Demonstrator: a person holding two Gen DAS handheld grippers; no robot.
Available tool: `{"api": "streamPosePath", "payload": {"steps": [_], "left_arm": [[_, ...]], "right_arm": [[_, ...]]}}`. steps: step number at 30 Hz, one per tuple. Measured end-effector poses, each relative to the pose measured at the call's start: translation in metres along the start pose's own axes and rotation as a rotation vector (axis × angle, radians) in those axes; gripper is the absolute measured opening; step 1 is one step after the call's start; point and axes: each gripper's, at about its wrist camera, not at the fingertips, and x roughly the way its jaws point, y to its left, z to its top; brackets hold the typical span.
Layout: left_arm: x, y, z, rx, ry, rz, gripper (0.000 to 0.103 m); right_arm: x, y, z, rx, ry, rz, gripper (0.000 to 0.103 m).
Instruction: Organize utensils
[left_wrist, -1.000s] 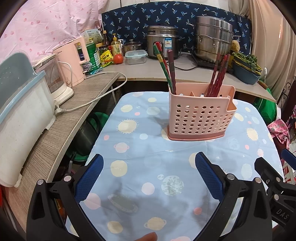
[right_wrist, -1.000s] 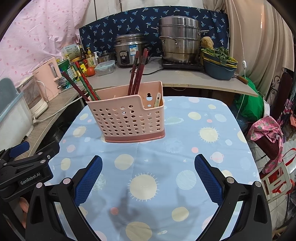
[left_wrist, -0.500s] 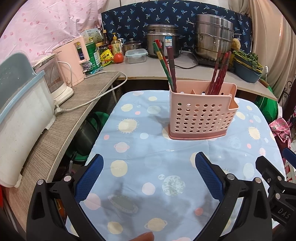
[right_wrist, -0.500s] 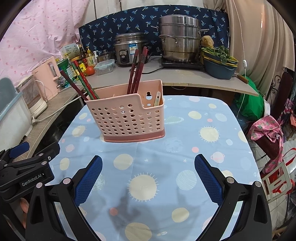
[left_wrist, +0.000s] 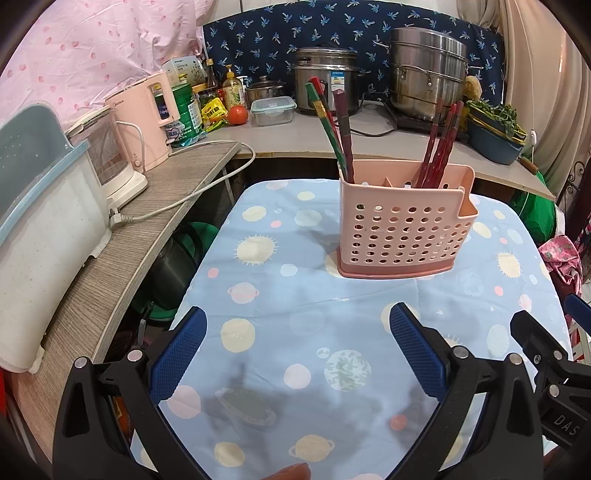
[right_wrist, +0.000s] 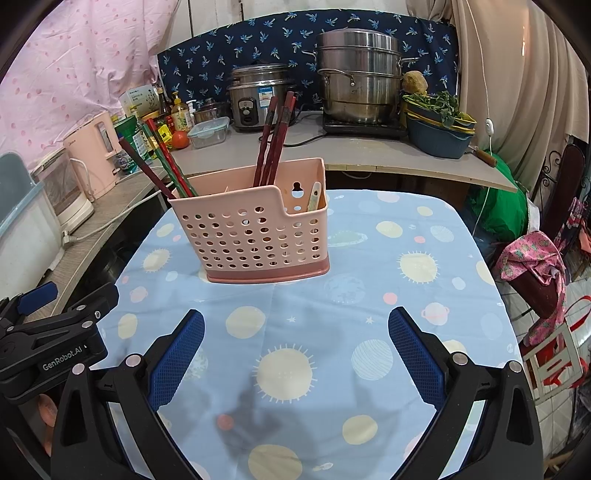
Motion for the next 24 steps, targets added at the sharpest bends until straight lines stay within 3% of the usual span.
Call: {"api": "streamPosePath", "payload": {"steps": [24], "left_arm": [[-0.0034, 0.0008, -0.0009, -0.010, 0.004, 0.020, 0.095]], "right_arm": [[0.0021, -0.0023, -0.0002, -0.001, -0.001, -0.003, 0.096]]}}
